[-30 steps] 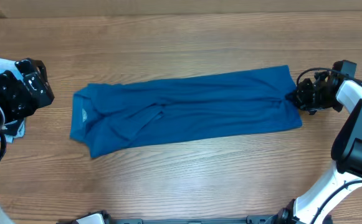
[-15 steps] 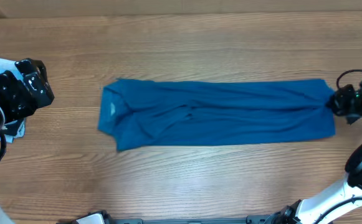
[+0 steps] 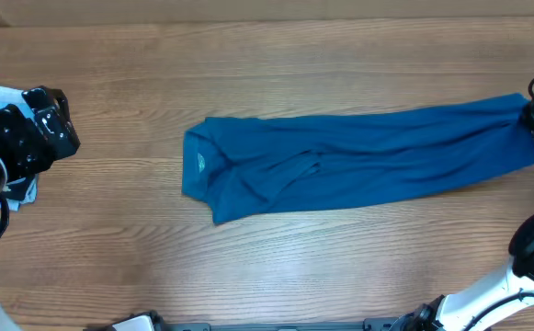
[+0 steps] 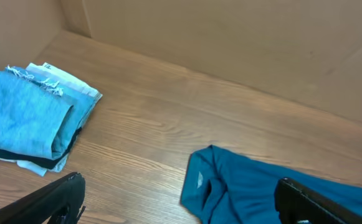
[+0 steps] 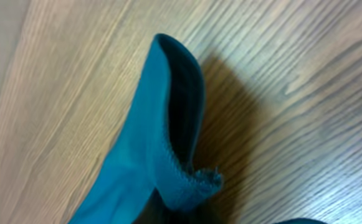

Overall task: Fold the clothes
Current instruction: 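Lift the strip's right end up and rightward with the right gripper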

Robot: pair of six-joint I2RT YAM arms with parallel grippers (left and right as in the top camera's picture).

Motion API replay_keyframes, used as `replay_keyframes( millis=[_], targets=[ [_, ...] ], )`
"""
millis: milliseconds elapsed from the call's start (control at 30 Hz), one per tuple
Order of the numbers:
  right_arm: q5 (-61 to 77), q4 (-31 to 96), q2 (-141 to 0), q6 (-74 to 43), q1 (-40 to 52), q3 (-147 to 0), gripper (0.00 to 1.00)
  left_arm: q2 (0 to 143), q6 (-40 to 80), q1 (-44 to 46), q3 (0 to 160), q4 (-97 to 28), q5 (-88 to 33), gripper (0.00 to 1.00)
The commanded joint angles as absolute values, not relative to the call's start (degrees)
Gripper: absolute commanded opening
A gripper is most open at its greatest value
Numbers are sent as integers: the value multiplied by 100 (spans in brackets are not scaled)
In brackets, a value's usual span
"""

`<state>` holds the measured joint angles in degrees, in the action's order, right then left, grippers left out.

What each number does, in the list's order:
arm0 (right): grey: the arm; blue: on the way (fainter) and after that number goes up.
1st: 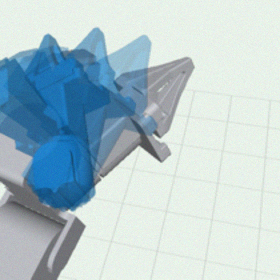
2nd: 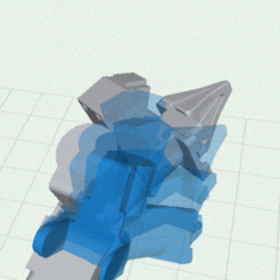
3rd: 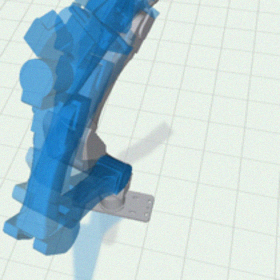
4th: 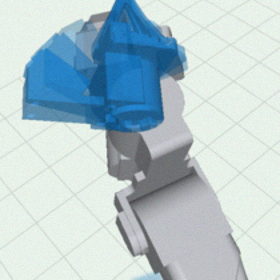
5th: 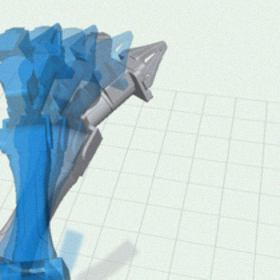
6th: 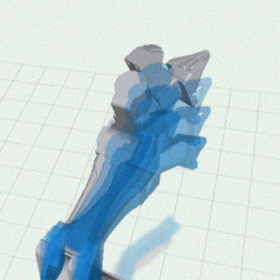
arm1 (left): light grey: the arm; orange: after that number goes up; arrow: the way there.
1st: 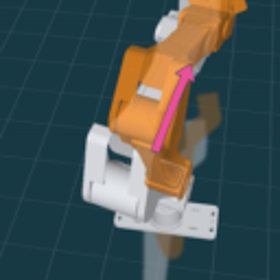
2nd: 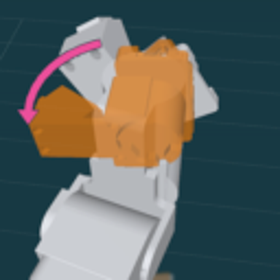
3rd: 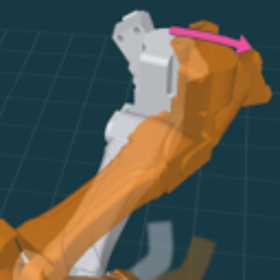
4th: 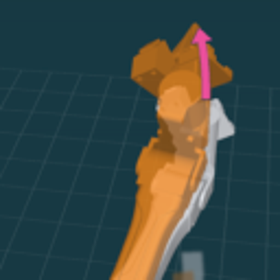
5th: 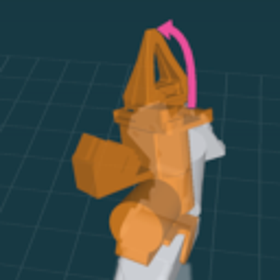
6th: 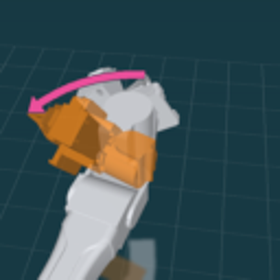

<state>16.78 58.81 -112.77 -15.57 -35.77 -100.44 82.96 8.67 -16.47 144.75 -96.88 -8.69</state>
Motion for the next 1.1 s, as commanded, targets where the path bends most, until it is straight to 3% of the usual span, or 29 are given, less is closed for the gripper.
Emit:
replay_keyframes(
  millis=[0,233,500,700,900,1067],
  targets=[
    [1848,6189,-10881,-1236,-3269,-10571,4,8294,904,-1594,14486,-9679,-814,100],
    [917,6390,-10783,-1197,-2777,-11115,4,8294,904,-1594,14486,-9679,-814,100],
    [904,6158,-10785,-1197,-3898,-11266,4,8294,904,-1594,14486,-9679,-814,100],
    [1531,6235,-10785,-1199,-4128,-11642,4,8294,904,-1594,14486,-9679,-814,100],
    [1813,6748,-10779,-1197,-3448,-11714,4,8294,904,-1594,14486,-9679,-814,100],
    [1813,7144,-10779,-1382,-2191,-11714,4,8294,904,-1594,14486,-9679,-814,100]
  ],
)
